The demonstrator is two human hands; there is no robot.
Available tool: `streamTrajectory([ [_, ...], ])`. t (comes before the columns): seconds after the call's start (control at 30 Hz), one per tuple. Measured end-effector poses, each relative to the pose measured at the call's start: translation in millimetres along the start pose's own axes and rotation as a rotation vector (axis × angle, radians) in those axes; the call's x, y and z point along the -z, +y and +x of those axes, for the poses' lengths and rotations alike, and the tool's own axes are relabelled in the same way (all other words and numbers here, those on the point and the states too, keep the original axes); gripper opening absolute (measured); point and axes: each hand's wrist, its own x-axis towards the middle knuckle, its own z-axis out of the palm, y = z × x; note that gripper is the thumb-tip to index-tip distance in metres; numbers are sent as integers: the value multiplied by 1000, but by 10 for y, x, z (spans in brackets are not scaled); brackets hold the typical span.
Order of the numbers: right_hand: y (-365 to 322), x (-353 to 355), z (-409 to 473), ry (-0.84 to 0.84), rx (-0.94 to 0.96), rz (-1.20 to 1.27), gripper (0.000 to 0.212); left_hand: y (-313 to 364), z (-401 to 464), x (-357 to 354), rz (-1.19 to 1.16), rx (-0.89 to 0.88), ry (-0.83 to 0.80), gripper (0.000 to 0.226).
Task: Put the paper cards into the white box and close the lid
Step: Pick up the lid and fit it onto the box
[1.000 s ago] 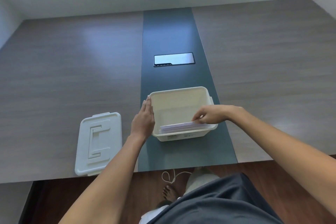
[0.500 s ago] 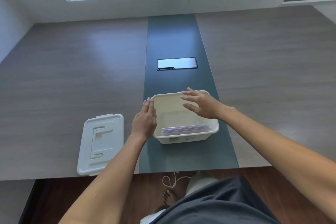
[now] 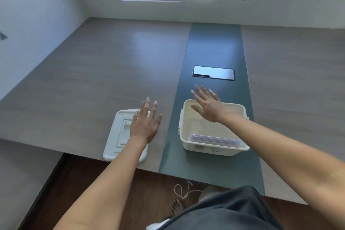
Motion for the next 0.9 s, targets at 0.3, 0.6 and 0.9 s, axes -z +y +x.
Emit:
streamTrajectory([
  [0.3,-751,-50,587,-52,220,-44,69,-666,-579,-17,12,273,-48,68],
  [0.6,-1548,-275,1127,-210,429,-95,70,-1016,-1067,-146,-54,593,-73,71],
  [0.9,-1730,-559,1575,-356,460,-140,70,-898,-1264,-459,-240,823,-123,79],
])
